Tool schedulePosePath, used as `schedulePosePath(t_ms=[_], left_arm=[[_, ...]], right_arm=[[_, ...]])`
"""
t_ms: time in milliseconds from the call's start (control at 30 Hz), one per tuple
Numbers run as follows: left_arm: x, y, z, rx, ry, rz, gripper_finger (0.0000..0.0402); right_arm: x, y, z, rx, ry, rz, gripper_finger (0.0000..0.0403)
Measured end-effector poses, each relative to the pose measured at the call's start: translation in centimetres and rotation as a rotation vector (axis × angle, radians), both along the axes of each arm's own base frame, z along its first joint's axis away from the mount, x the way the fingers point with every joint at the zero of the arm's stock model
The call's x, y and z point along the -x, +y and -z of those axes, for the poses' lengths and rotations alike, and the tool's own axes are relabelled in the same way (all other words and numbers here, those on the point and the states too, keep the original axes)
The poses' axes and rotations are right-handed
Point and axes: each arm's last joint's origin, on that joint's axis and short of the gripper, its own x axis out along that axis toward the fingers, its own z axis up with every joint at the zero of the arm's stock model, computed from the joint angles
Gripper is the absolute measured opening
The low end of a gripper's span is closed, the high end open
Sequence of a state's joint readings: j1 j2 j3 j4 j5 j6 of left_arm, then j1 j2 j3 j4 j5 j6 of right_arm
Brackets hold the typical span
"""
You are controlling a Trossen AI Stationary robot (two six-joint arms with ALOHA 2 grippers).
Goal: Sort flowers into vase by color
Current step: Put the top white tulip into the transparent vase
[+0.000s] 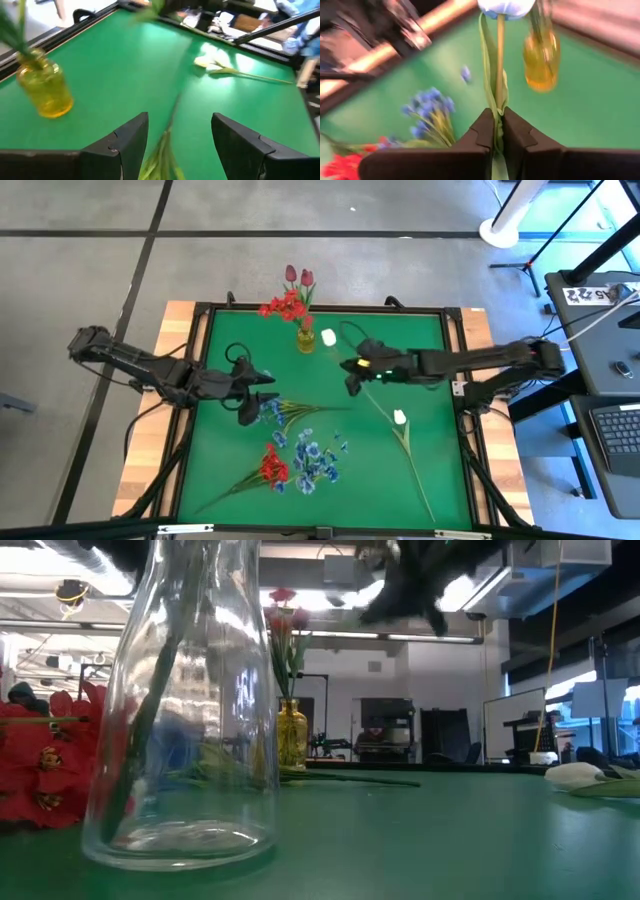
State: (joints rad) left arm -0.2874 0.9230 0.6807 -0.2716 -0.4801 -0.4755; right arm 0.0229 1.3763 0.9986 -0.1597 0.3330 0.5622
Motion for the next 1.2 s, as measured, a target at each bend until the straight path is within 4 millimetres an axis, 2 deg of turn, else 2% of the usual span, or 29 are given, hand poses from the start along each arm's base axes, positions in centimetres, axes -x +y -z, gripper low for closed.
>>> schedulePosePath(t_ms=[100, 167, 300, 433, 600, 867, 1200], left_arm=[[-0.3, -0.6, -0.8, -0.039, -0.080, 0.058, 0.0212], [-0.6, -1.0, -2.0, -0.077, -0.186, 0.097, 0.0212], [-1.3, -1.4, -4.3, -0.112, -0.417, 0.212, 0.0212], [-2.3, -1.4, -4.5, -0.138, -0.486, 0.279, 0.0212], [-4.1, -0.2, -3.6, -0.156, -0.478, 0.214, 0.0212], [-6.9, 1.4, -3.4, -0.117, -0.642, 0.203, 0.0212], [-10.6, 2.5, -3.5, -0.087, -0.625, 0.195, 0.0212]], right_arm=[[0.8, 1.4, -2.7, 0.112, -0.141, -0.054, 0.0015], [0.6, 2.1, -4.0, 0.159, -0.246, -0.101, 0.0010], [-0.1, 2.8, -5.9, 0.214, -0.465, -0.198, 0.0012], [-0.7, 3.1, -6.9, 0.246, -0.626, -0.255, 0.0012], [-1.1, 3.0, -7.4, 0.269, -0.724, -0.273, 0.0010], [-1.4, 2.8, -7.1, 0.271, -0.728, -0.270, 0.0010], [-2.3, 2.9, -6.5, 0.271, -0.761, -0.271, 0.0010]])
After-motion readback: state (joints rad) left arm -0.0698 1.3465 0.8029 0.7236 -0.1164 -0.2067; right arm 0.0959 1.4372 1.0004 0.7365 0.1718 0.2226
